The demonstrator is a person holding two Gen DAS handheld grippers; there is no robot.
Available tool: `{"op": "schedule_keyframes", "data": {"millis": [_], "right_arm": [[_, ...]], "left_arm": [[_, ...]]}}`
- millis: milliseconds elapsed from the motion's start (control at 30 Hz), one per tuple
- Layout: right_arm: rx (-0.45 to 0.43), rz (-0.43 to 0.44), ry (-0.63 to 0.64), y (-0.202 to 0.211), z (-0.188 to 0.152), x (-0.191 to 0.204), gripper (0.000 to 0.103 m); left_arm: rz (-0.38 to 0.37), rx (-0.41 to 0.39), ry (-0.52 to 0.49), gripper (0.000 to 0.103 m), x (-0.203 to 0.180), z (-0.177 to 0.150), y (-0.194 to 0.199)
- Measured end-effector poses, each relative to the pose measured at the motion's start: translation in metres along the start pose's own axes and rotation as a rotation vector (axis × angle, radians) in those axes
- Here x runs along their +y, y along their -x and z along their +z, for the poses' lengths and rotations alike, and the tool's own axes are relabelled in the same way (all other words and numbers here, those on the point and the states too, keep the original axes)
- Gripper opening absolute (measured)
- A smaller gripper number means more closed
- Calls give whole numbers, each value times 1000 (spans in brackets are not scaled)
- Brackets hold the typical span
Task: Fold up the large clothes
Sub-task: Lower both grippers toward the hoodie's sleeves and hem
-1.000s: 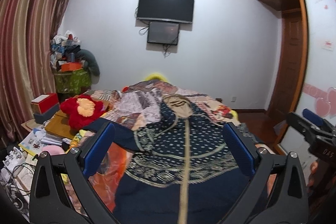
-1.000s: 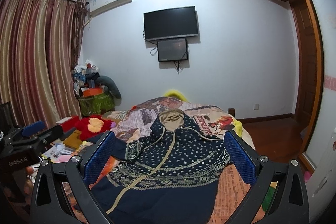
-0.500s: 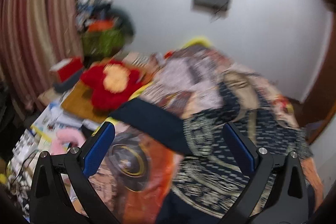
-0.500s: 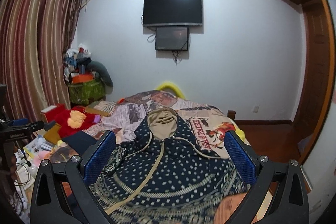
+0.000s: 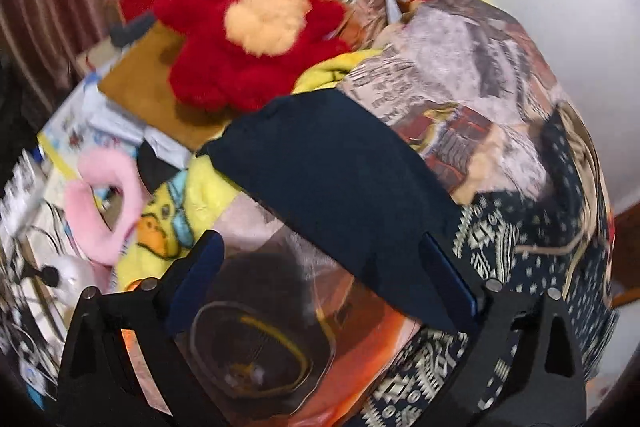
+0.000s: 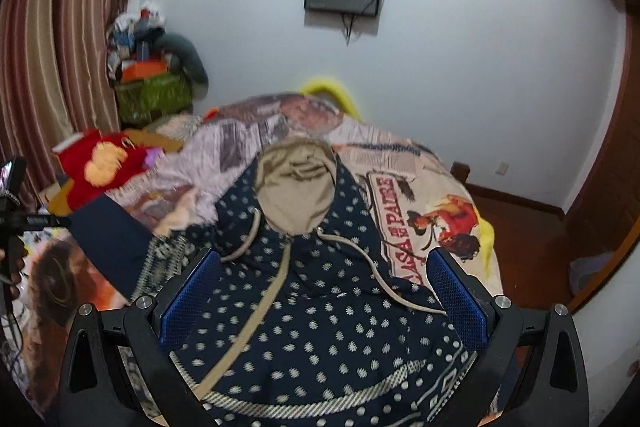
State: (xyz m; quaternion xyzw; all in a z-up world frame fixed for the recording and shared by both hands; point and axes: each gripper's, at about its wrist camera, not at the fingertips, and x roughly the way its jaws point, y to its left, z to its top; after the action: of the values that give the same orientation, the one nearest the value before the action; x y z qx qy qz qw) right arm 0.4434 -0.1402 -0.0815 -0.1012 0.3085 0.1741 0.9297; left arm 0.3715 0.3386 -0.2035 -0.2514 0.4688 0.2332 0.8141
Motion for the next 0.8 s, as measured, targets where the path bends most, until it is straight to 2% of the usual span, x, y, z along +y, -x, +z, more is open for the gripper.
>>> {"op": "schedule_keyframes", "data": {"millis": [133, 233, 300, 333, 367, 400, 500, 533, 567, 700, 800], "right_arm": [[68, 16, 16, -38, -4, -2, 103], [113, 33, 25, -62, -10, -2, 102], [136, 50, 22, -72, -15, -2, 102], [149, 58, 19, -77, -16, -3, 101], [161, 65, 18, -81, -19, -3, 99], [169, 68, 19, -84, -21, -2, 95], [192, 83, 32, -89, -28, -1, 92], [196, 86, 36, -89, -30, -1, 92], [199, 88, 38, -89, -32, -2, 92], [210, 96, 41, -84, -38, -6, 91], [210, 96, 26, -76, -40, -13, 91]], "left_arm": [[-51, 34, 79, 93, 8, 11, -18], [-74, 63, 145, 79, 14, 18, -31], [-69, 56, 180, 66, 18, 21, -36], [-63, 49, 188, 63, 19, 22, -36], [-57, 43, 189, 55, 20, 24, -37], [-43, 38, 189, 41, 21, 27, -38], [-26, 28, 183, 15, 23, 33, -40], [-15, 22, 178, 9, 24, 35, -39], [-5, 12, 167, 6, 22, 37, -37], [20, -41, 84, 3, 4, 41, -19], [-10, -83, 1, 3, -25, 42, 5]]}}
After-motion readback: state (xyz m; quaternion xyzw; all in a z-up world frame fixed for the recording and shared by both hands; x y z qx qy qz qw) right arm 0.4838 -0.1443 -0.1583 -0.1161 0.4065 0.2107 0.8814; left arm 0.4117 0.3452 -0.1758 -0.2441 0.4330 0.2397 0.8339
